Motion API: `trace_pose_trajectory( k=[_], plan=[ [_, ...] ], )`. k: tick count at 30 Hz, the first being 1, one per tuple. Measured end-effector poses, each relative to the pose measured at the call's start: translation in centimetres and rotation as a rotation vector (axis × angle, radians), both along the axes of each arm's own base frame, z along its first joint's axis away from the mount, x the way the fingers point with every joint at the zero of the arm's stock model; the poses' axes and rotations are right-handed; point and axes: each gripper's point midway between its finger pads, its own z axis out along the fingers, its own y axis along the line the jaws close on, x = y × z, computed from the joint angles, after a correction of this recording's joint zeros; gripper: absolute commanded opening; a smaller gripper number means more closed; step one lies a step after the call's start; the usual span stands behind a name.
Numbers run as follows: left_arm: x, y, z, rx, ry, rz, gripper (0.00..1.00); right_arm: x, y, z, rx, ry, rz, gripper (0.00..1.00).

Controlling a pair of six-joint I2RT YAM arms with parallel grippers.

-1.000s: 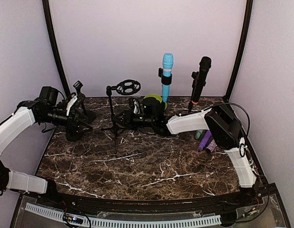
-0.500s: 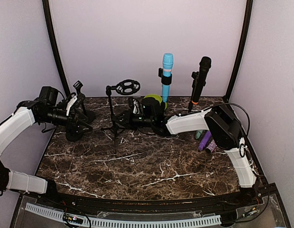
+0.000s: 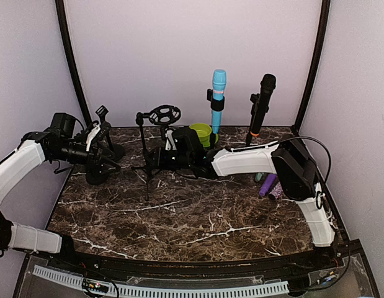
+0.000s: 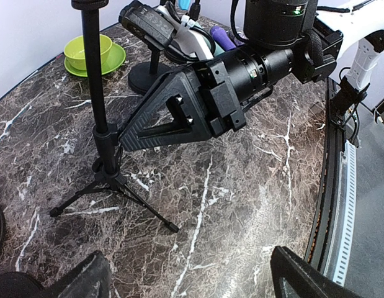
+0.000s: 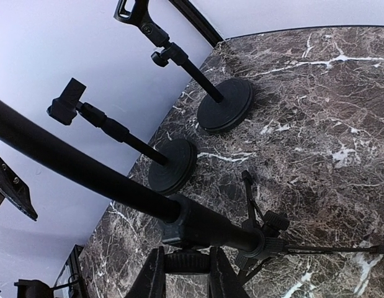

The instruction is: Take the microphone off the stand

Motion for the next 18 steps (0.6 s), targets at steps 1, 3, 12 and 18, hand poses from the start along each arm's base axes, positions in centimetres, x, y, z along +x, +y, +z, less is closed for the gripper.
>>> trace_pose_trajectory(
  k=[1,3,12,18],
  plan=[
    [0.0,0.0,0.0,0.0,0.0,0.0,0.92,0.1,-0.1,0.0,-0.003,-0.005,-0.004,0.21],
    [0.0,0.0,0.0,0.0,0.0,0.0,0.92,0.1,-0.1,0.0,-0.007,-0.015,-0.007,0.4],
    [0.0,0.0,0.0,0.0,0.0,0.0,0.92,-1.0,-1.4,-1.3,0.058,0.063,0.013,0.63],
    [-0.1,0.0,0.0,0.0,0.004,0.0,0.92,-1.1,-2.1,-0.1,0.273,0.238,0.067,0.59]
  ],
)
